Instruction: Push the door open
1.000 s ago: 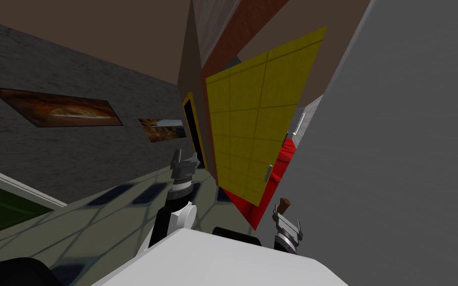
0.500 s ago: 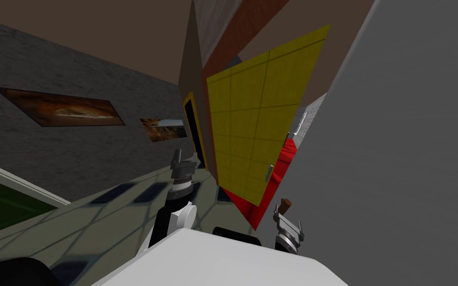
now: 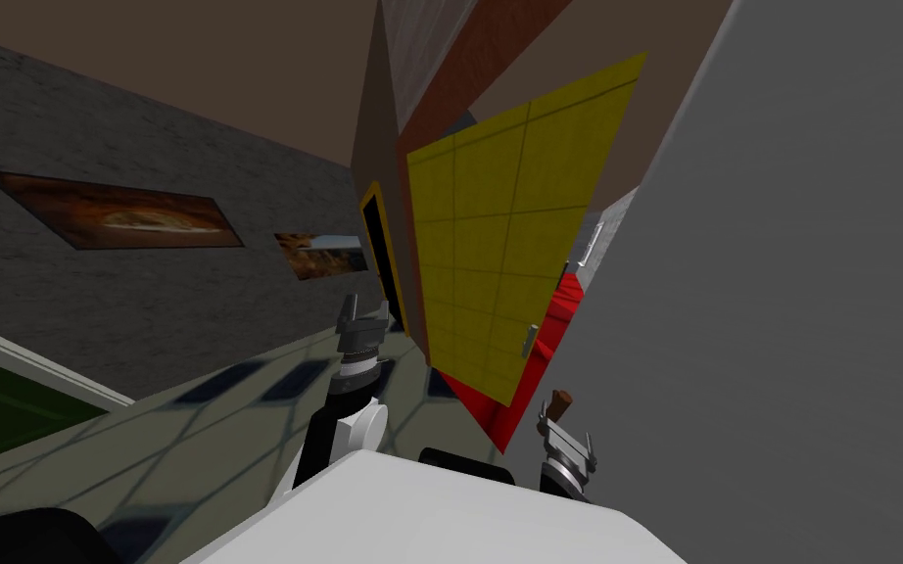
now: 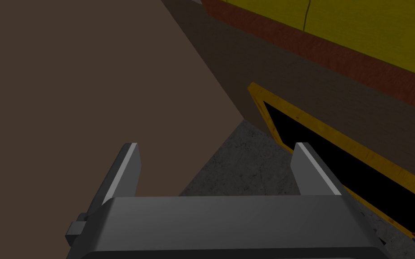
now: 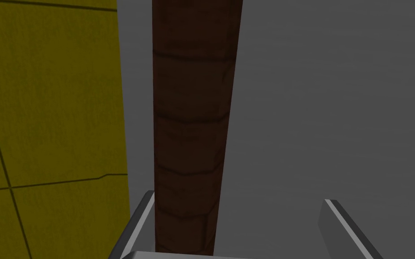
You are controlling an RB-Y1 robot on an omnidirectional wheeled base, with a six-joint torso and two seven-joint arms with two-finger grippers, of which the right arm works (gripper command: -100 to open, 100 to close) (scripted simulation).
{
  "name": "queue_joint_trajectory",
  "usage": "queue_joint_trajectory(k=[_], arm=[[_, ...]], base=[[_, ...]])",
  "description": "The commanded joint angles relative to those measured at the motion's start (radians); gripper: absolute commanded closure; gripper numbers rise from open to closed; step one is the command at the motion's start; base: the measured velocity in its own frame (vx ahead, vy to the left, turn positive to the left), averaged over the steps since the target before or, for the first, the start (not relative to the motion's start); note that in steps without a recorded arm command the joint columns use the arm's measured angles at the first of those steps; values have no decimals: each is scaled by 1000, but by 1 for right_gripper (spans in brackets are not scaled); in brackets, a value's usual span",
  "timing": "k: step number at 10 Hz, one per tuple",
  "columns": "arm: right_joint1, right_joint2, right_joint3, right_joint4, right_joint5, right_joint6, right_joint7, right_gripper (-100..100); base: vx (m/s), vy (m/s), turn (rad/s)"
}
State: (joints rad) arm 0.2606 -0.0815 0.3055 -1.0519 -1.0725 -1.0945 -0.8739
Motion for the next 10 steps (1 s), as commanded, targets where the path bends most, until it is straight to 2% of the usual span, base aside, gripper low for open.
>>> queue_joint_trajectory(k=[1, 3, 10], arm=[[11, -10, -28, 14, -18, -11, 6, 100], [13, -12, -36, 18, -23, -14, 7, 100], [13, -12, -36, 18, -23, -14, 7, 100]], base=[[-22, -56, 129], [-48, -55, 81], [1, 0, 2]])
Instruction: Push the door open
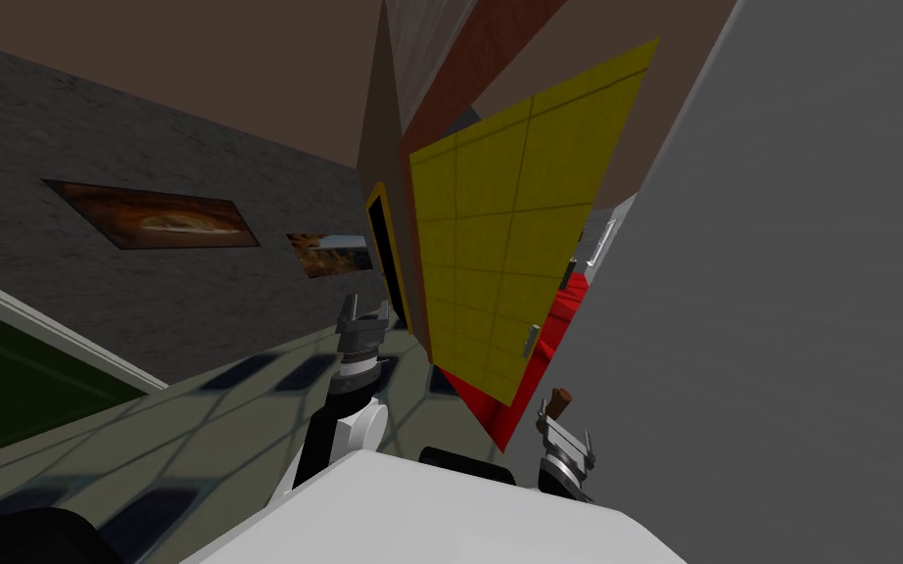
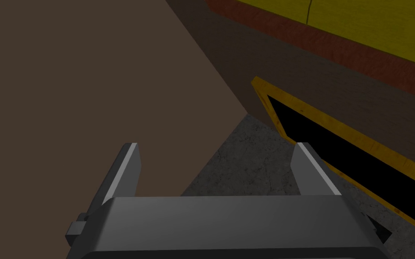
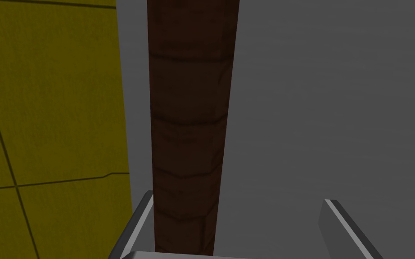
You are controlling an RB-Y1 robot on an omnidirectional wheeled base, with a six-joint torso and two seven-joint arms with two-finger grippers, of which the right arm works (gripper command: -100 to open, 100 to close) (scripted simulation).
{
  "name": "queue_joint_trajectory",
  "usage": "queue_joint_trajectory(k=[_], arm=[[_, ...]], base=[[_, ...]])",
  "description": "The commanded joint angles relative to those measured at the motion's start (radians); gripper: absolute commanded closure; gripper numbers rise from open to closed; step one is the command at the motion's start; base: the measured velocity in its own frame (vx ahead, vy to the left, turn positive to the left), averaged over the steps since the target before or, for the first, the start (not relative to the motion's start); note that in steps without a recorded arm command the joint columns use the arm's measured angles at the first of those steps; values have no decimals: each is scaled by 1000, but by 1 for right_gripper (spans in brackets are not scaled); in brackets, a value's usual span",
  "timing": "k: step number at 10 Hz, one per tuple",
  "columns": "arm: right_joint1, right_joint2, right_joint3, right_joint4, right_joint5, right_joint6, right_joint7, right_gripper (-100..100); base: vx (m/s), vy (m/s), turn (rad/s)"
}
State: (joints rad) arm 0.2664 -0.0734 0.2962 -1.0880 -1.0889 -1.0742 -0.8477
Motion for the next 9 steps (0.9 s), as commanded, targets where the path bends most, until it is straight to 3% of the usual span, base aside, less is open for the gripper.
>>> queue_joint_trajectory(k=[1, 2, 9], arm=[[7, -20, -26, 50, -7, -34, -19, 100], [21, -15, -28, -5, -22, -3, 15, 100], [22, -15, -30, -4, -24, -4, 15, 100]], base=[[-2, 4, -17], [-20, -38, 137], [-11, -10, 20]])
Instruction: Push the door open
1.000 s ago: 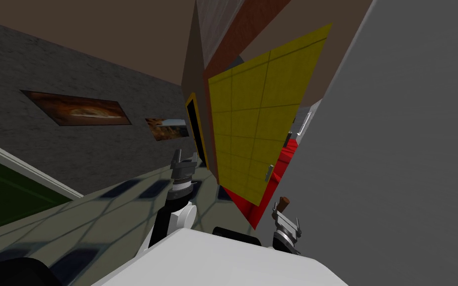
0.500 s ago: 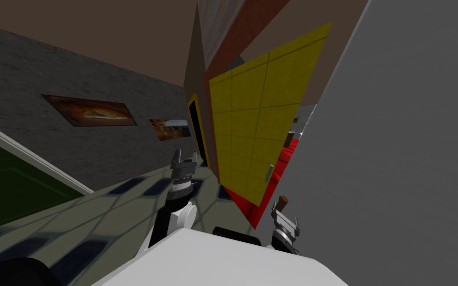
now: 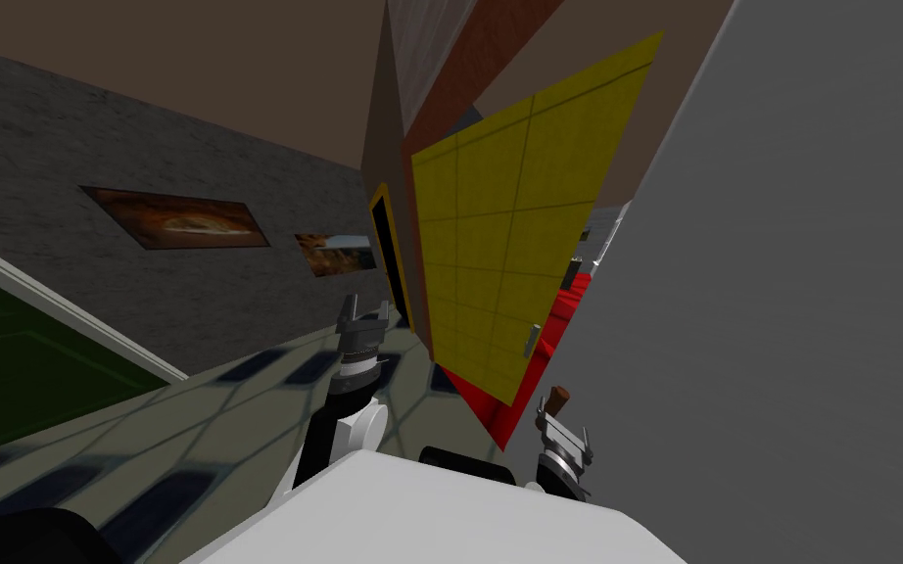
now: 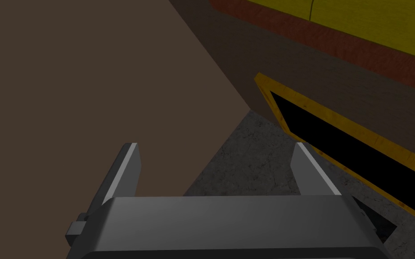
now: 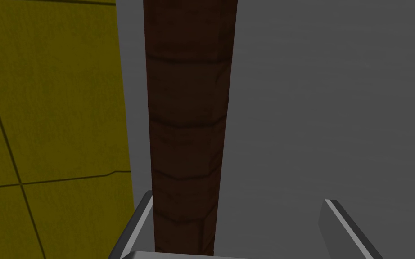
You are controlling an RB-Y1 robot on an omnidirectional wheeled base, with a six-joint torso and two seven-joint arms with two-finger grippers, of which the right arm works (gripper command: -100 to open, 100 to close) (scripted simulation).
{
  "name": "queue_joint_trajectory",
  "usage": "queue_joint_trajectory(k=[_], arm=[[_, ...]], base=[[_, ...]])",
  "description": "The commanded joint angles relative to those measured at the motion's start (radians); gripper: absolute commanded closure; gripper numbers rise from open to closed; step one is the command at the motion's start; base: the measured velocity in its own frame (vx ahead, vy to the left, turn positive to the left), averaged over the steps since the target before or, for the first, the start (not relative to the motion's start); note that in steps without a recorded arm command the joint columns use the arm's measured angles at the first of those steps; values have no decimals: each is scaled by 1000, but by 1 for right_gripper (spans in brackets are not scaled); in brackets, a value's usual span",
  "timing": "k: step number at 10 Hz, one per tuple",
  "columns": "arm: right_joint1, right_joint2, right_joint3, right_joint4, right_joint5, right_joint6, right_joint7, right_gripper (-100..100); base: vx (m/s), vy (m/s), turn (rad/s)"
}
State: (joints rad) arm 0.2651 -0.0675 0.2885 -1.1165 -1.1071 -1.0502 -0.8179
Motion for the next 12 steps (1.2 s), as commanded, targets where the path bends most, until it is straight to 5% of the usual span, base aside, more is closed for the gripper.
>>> queue_joint_trajectory(k=[1, 12], arm=[[23, -21, -23, 25, -6, -28, -14, 100], [15, -13, -24, 26, -15, -29, -9, 100]], base=[[-13, -10, 24], [-6, -10, 19]])
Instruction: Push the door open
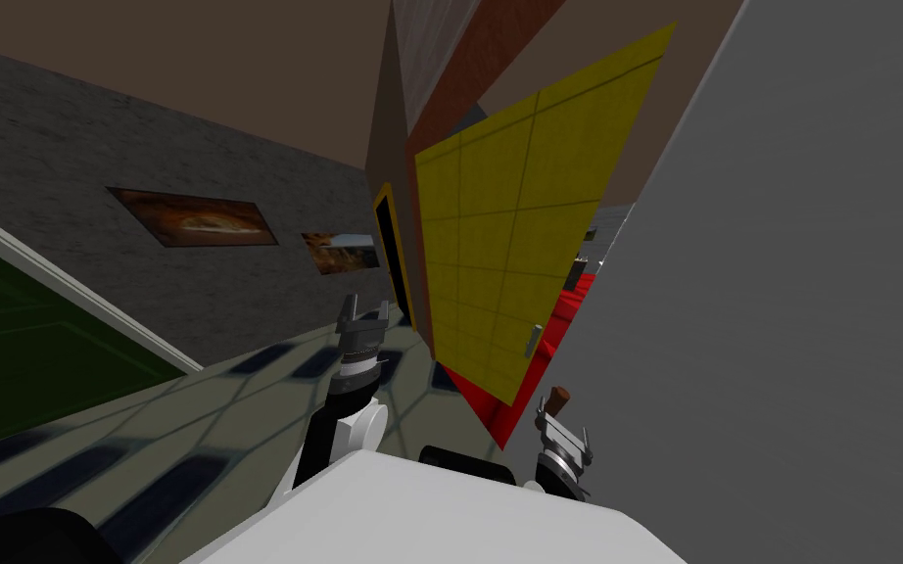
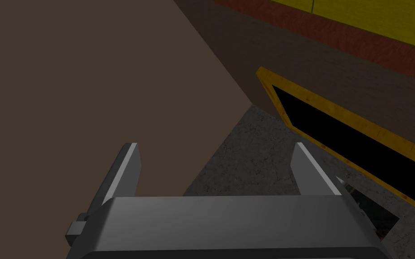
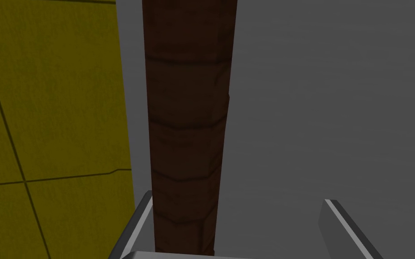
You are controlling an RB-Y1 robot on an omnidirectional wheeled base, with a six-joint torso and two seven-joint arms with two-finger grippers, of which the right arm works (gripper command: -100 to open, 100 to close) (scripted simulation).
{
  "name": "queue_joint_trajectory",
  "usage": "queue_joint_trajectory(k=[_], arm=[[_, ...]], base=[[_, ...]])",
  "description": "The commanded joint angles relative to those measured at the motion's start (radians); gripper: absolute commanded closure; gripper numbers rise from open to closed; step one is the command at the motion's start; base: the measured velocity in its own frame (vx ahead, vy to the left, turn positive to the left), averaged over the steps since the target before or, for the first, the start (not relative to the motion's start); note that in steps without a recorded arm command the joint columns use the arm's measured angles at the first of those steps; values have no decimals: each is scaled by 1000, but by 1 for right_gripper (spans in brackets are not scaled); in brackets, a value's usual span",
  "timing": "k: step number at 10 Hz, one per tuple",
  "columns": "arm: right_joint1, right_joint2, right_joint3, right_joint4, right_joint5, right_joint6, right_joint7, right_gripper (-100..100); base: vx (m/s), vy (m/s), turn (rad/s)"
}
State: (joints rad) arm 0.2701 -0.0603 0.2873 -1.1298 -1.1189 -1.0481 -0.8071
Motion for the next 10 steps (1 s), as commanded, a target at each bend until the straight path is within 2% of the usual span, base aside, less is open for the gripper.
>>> queue_joint_trajectory(k=[1, 10], arm=[[10, -20, -23, 40, -3, -31, -20, 100], [13, -22, -28, 43, -7, -33, -19, 100]], base=[[4, 17, 7], [1, -4, 0]])
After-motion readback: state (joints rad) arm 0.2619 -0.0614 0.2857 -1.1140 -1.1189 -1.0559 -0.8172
